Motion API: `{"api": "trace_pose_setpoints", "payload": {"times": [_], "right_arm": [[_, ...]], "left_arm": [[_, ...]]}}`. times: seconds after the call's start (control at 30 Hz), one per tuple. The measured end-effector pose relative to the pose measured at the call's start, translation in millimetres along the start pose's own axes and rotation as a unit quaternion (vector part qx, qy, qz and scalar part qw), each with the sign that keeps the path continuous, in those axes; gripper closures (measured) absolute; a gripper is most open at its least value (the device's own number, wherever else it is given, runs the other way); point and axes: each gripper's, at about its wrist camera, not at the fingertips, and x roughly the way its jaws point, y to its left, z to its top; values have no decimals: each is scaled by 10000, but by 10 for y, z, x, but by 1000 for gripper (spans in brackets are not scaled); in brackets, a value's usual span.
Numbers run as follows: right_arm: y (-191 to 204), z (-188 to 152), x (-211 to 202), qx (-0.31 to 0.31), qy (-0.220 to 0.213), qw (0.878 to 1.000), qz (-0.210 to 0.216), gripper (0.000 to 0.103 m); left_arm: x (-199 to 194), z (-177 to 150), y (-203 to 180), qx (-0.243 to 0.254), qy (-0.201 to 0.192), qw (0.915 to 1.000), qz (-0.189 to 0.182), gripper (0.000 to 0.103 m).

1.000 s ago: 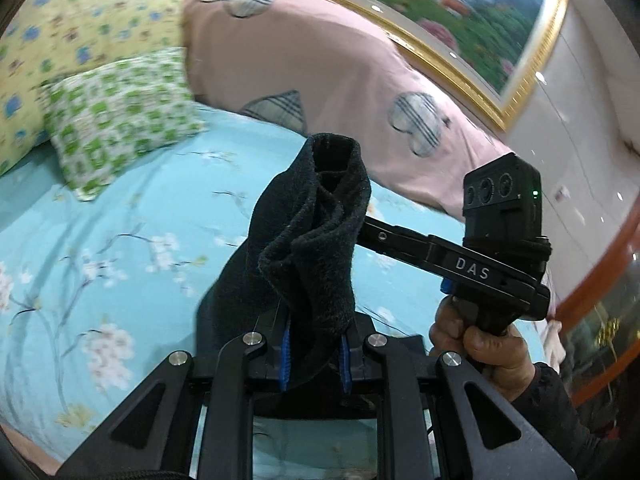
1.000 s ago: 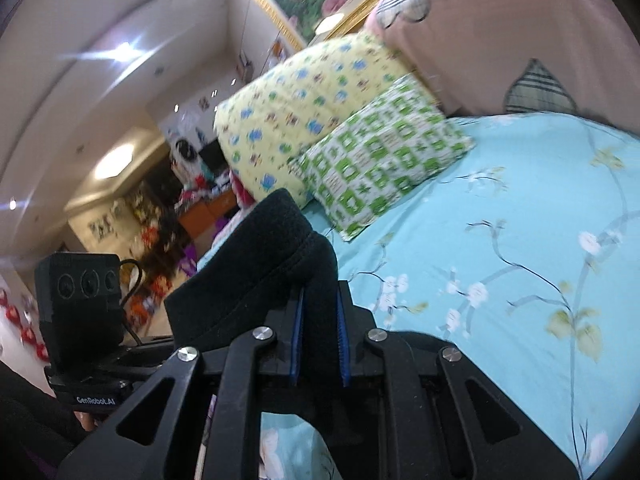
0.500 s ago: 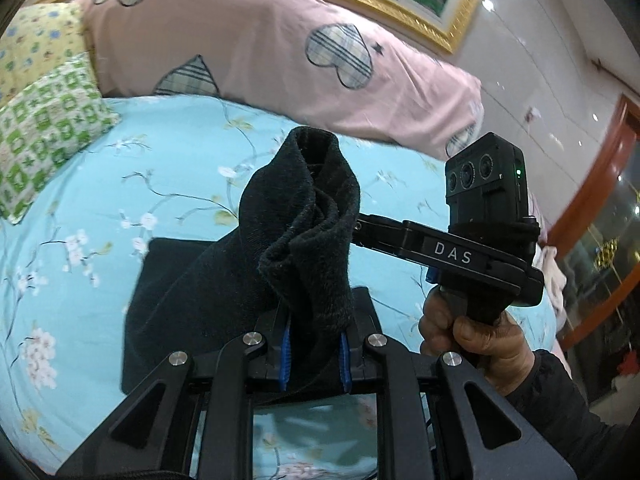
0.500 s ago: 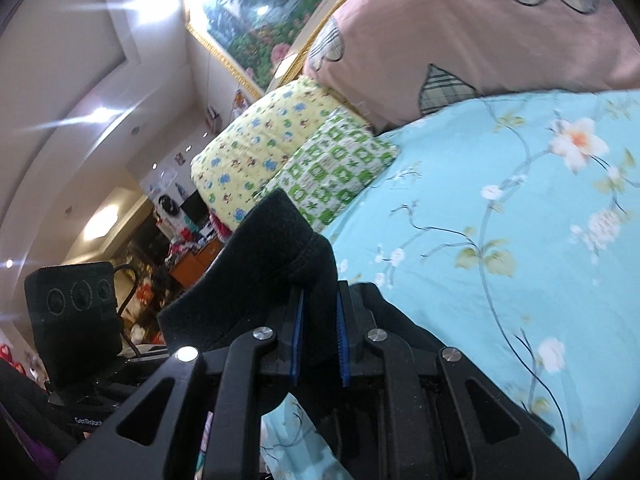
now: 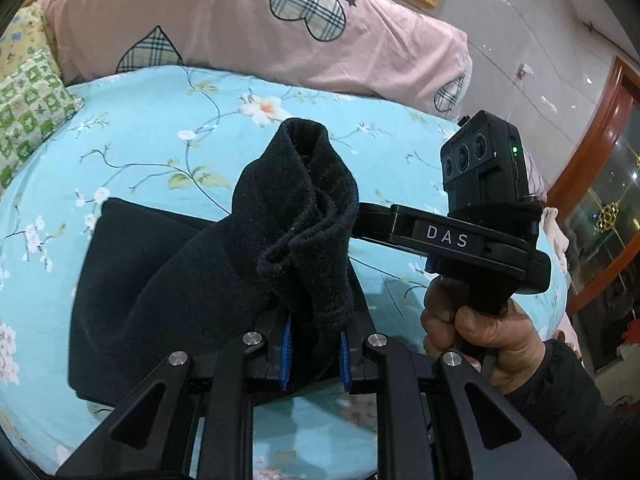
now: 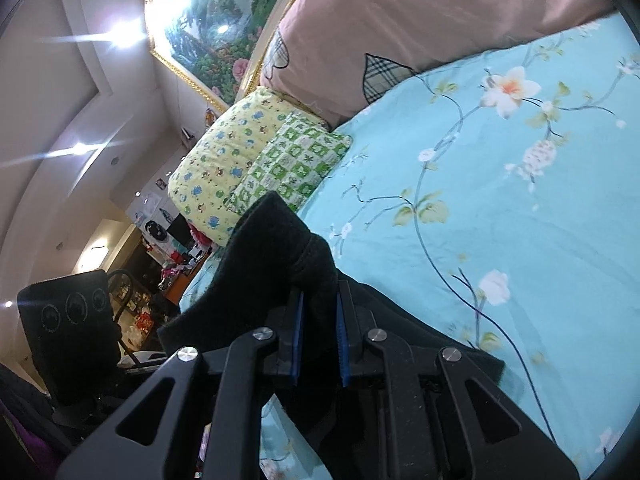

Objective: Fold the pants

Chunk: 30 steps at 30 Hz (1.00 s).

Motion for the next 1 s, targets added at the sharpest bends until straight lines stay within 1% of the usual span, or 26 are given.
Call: {"api": "trace_pose_setpoints", "payload": {"times": [0.27, 0.33, 0.43, 0.5, 0.53, 0.6, 0.7, 0.73, 0.77, 0.8, 0.83, 0.87, 1.0], "right_arm": [[-162, -111, -93, 135, 39, 9997, -224, 87], [-145, -137, -122, 43, 55, 9990, -451, 87], [-132, -171, -163, -52, 110, 9949, -998, 87], [-151, -200, -228, 5, 80, 9907, -1361, 87], [-166, -212, -271, 56, 29, 9895, -1447, 87], [-195, -240, -398, 190, -111, 9856, -1675, 87], [-163, -280, -566, 300, -317, 9822, -1826, 86], [-141, -301, -629, 347, -403, 9812, -1856, 82], [-119, -316, -666, 381, -458, 9803, -1885, 69], [-94, -334, -710, 446, -515, 9781, -1966, 59], [-70, -346, -738, 477, -559, 9773, -1987, 43], [-33, -355, -759, 477, -614, 9773, -1972, 39], [115, -411, -795, 472, -700, 9758, -2016, 39]], "left_arm": [[188, -95, -49, 146, 150, 9997, -136, 85], [227, -109, -65, 188, 156, 9996, -144, 84], [331, -125, -73, 279, 156, 9993, -215, 82], [379, -160, -79, 313, 214, 9989, -258, 75], [377, -171, -79, 327, 209, 9988, -292, 71], [336, -192, -78, 338, 205, 9982, -453, 57], [273, -209, -73, 311, 181, 9976, -592, 47], [253, -220, -72, 308, 179, 9975, -605, 46], [231, -226, -64, 295, 179, 9975, -618, 44], [210, -230, -56, 282, 179, 9974, -631, 44], [187, -238, -48, 271, 176, 9974, -642, 44], [144, -247, -33, 253, 156, 9974, -660, 43], [2, -257, 44, 170, 32, 9976, -671, 39]]}}
